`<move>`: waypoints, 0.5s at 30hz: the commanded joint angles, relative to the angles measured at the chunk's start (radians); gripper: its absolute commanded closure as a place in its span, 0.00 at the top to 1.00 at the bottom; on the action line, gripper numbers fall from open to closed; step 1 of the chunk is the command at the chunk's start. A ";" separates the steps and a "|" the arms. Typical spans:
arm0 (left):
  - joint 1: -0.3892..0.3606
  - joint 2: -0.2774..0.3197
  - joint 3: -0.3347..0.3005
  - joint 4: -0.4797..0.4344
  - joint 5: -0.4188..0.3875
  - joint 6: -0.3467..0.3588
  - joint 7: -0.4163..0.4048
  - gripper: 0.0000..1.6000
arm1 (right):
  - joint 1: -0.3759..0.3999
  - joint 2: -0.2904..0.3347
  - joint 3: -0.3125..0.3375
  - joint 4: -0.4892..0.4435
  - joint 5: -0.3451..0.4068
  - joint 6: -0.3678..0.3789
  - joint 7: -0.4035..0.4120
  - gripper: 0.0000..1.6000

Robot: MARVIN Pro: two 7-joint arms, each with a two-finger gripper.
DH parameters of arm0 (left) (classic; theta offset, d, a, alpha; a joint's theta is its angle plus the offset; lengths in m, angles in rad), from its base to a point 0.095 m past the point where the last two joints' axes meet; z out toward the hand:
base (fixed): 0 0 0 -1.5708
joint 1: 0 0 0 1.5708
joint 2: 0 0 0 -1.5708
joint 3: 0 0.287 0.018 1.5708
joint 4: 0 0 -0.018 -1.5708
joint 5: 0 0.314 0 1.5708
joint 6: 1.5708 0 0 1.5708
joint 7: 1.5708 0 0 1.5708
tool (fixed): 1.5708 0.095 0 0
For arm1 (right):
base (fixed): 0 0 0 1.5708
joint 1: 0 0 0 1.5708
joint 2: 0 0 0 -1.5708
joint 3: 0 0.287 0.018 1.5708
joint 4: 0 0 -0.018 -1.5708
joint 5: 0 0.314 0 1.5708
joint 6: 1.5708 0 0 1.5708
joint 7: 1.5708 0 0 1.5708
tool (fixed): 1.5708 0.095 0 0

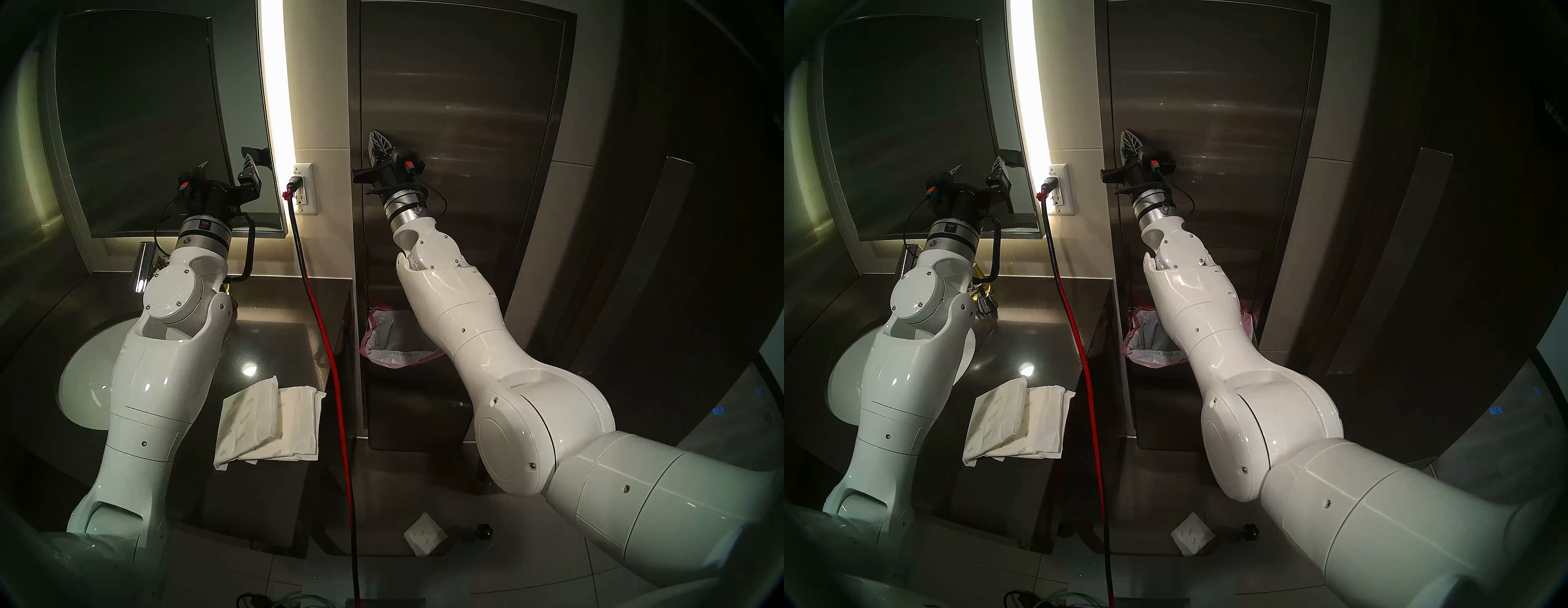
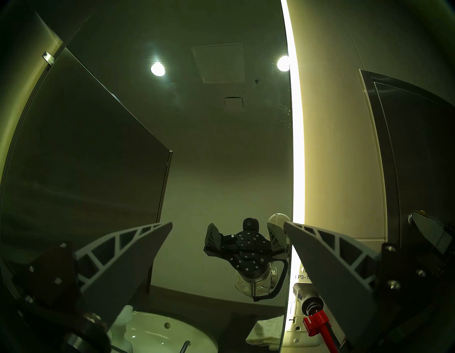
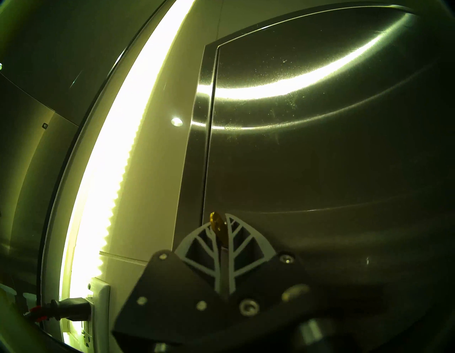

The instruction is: Twist key and open towel dispenser

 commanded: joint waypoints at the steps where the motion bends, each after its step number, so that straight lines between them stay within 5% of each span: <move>1: -0.015 -0.001 -0.002 -0.007 -0.003 -0.001 -0.001 1.00 | -0.060 0.023 -0.001 -0.112 0.003 0.037 0.019 0.00; 15: -0.015 -0.001 -0.002 -0.007 -0.003 -0.001 -0.001 1.00 | -0.129 0.051 -0.001 -0.236 -0.013 0.095 0.057 0.00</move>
